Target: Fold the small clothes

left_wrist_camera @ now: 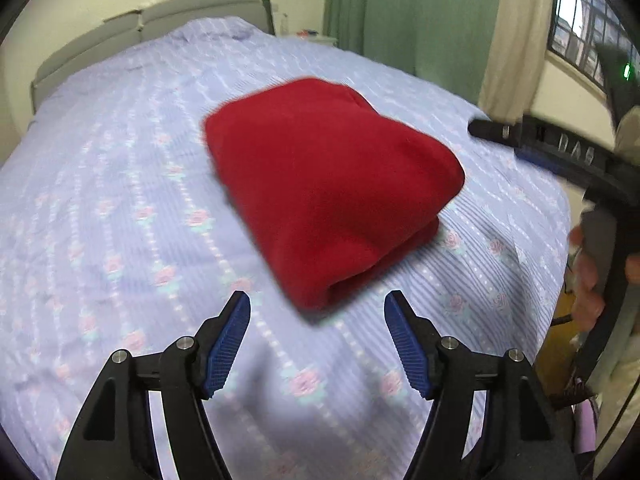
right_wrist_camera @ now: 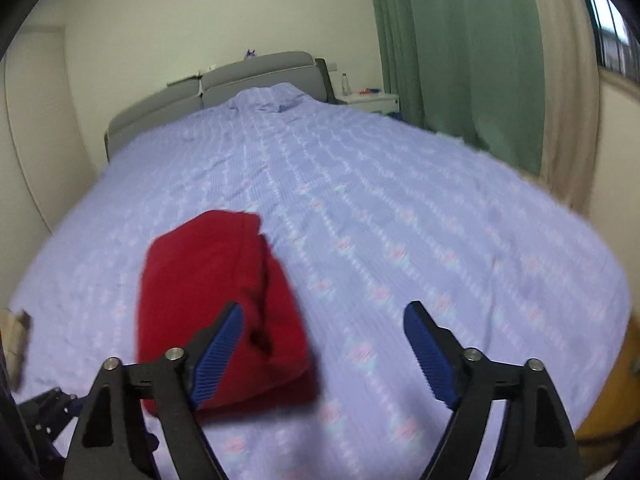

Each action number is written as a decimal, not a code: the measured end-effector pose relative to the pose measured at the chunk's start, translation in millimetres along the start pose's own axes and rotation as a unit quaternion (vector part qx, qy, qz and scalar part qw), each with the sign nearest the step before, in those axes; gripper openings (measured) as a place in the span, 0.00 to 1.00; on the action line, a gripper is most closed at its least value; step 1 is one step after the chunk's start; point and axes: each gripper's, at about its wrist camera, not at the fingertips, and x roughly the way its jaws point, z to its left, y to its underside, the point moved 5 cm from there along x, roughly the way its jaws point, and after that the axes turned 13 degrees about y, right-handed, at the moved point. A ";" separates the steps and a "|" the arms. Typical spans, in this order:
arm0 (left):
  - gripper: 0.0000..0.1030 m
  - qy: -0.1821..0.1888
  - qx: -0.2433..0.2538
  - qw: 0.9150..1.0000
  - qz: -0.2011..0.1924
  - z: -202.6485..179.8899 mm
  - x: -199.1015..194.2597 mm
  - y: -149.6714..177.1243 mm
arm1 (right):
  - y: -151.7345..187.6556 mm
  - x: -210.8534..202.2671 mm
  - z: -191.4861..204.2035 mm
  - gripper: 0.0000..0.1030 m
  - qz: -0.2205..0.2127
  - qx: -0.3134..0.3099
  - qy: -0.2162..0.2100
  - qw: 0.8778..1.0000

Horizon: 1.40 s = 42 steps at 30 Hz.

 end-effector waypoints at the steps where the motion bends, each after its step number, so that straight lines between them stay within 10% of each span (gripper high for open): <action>1: 0.67 -0.008 -0.005 1.000 -0.006 3.5 -8.9 1.7 | 4.6 0.3 1.5 0.84 0.007 0.013 -0.006 1.000; 16: 0.67 -0.011 -0.055 0.998 -0.020 31.3 -33.0 13.8 | 5.8 56.7 48.9 0.85 0.069 0.024 0.013 0.997; 23: 0.67 -0.004 -0.072 0.997 -0.027 40.5 -33.3 11.2 | 55.3 95.8 6.2 0.85 0.203 0.195 -0.075 0.957; 42: 0.67 -0.001 -0.112 0.993 -0.028 67.2 -40.8 17.9 | 85.6 108.6 20.6 0.84 0.303 0.291 -0.096 0.902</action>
